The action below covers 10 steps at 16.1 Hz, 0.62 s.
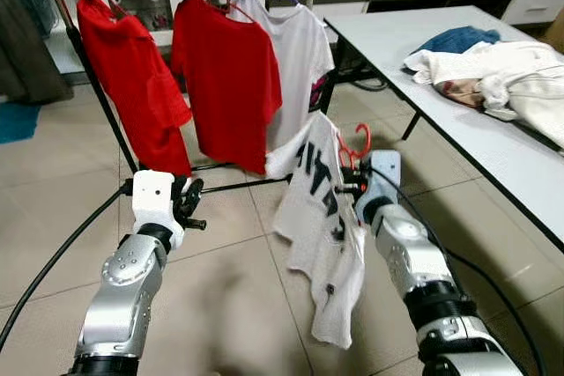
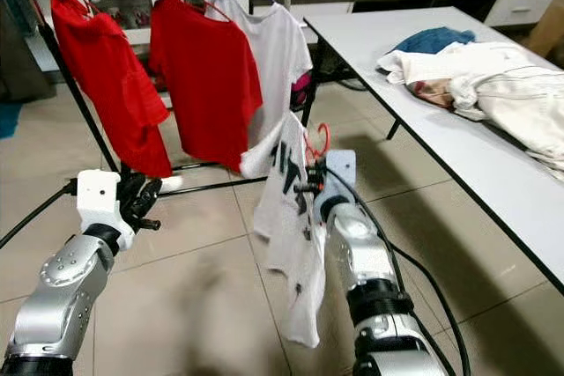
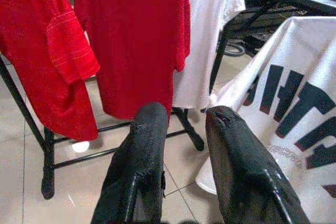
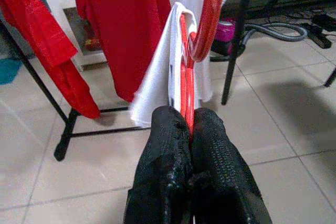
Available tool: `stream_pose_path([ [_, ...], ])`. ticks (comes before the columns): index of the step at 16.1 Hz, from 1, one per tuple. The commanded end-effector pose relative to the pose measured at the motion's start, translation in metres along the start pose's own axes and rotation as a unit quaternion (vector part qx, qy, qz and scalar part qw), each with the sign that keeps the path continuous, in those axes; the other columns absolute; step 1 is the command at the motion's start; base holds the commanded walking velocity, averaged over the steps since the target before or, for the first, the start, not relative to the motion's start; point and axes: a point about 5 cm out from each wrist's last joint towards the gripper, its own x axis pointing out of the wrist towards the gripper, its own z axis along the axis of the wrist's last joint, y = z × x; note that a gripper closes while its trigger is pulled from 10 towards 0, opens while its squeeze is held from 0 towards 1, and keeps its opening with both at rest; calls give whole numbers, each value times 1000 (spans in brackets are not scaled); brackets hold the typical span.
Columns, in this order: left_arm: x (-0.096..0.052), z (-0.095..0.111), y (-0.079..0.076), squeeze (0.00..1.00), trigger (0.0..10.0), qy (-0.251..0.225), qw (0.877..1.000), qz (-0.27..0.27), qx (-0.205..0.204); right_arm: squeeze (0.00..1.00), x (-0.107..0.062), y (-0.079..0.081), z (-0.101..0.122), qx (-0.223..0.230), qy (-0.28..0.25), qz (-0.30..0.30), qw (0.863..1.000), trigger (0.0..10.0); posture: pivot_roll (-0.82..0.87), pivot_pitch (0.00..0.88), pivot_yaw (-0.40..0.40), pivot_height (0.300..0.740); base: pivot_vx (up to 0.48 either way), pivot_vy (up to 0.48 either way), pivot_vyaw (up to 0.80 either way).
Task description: Hang hanger
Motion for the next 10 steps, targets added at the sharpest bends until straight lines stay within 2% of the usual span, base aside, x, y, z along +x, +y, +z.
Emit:
stream_pose_path([
  [1,2,3,-2,0,10000,-6,1000,-3,0,0,1,0,9,8,-23,-1,1000,10000,57,0,-13,740,319,0,0],
  [5,6,6,-3,0,10000,-9,1000,-18,7,0,1,1,3,31,-21,-7,999,10000,62,0,15,740,321,0,0],
  [10,9,4,-11,0,10000,-5,999,-42,6,0,-3,4,1,20,-24,1,1000,10000,43,0,51,740,326,0,0],
])
